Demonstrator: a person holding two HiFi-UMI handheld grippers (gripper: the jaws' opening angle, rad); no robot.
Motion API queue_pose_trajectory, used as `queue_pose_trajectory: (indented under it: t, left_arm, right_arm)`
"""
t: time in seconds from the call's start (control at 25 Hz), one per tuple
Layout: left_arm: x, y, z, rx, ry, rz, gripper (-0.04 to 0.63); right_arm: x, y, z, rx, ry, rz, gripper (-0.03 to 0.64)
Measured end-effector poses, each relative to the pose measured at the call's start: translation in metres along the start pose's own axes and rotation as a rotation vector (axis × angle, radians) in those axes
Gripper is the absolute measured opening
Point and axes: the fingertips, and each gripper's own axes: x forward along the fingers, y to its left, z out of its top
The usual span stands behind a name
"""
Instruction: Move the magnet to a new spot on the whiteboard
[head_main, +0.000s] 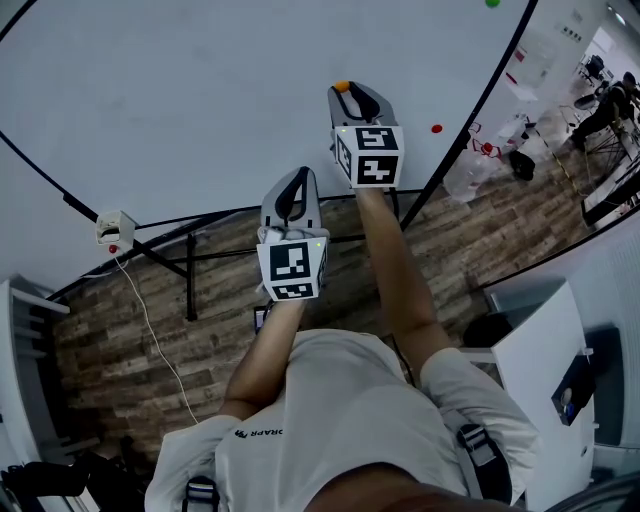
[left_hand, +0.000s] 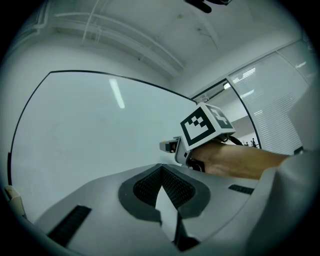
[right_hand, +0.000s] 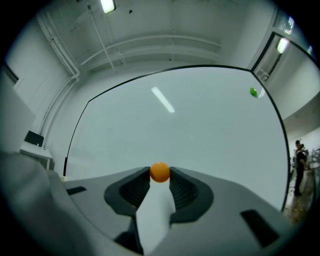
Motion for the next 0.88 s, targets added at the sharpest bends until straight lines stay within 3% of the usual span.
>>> queue_pose_trajectory:
  t: [0.88]
  left_arm:
    - [0.003,0.001,0.003,0.056,-0.005,0.016,0.003]
  right_arm:
    - [0.03,-0.012,-0.007,-0.029,0.031,-0.029,0.13]
